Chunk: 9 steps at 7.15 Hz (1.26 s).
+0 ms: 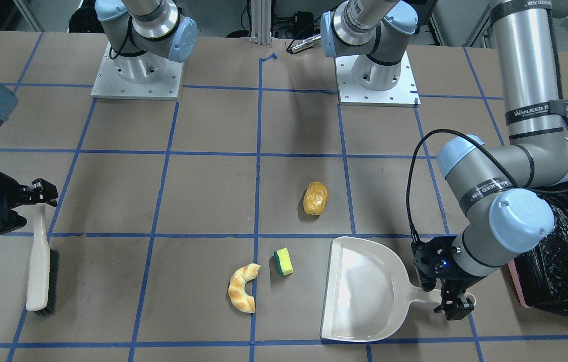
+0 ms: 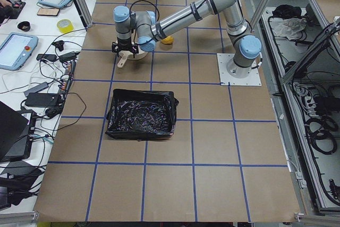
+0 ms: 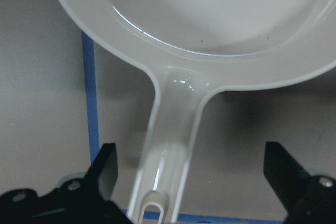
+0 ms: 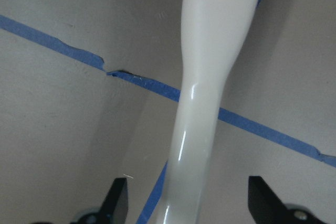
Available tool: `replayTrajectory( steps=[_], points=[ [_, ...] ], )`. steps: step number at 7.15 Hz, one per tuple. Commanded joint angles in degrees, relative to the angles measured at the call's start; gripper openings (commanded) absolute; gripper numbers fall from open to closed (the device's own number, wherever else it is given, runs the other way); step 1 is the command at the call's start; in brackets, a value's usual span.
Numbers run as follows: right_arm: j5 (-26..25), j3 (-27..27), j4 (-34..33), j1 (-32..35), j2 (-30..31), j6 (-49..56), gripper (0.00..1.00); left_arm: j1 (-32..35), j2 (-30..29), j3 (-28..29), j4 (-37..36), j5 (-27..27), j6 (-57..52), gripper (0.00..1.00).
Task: Sweep and dump trash into bin
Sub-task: 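Lift the brush with the right gripper and carry it toward the dustpan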
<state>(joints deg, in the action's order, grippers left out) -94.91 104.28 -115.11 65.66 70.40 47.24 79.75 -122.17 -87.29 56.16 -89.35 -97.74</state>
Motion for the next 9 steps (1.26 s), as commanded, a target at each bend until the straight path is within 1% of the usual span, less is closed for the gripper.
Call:
replayTrajectory(
  steps=[1,2,3,5,6,7,8,9],
  points=[
    [0.2,0.3,-0.9,0.0,0.1,-0.3,0.51,0.0,-1.4,0.8,0.0,0.9,-0.1,0.98],
    [0.3,0.3,-1.0,0.1,0.1,-0.4,0.24,0.0,-1.8,1.0,0.0,1.2,-0.1,0.98],
    [0.3,0.3,-1.0,0.1,0.1,-0.5,0.0,0.0,-2.9,1.0,0.0,2.8,-0.2,0.98],
    [0.9,0.2,-0.8,0.1,0.3,-1.2,0.0,0.0,-4.0,0.5,-0.1,2.9,-0.4,0.98],
    [0.7,0.0,-0.5,0.3,1.0,-4.1,0.0,0.0,-4.0,0.5,-0.1,2.9,-0.4,0.87],
    [1.7,-0.7,0.1,1.3,2.2,-9.7,0.0,0.0,-4.0,0.5,-0.1,2.9,-0.4,0.74],
    [3.7,-1.1,0.0,4.7,2.5,-14.1,0.0,0.0,-4.1,0.4,-0.1,4.3,-0.4,0.69],
    [3.8,-1.1,-0.1,8.8,2.4,-20.6,0.0,0.1,-4.0,0.3,-0.1,5.0,-0.4,0.45]
  ],
)
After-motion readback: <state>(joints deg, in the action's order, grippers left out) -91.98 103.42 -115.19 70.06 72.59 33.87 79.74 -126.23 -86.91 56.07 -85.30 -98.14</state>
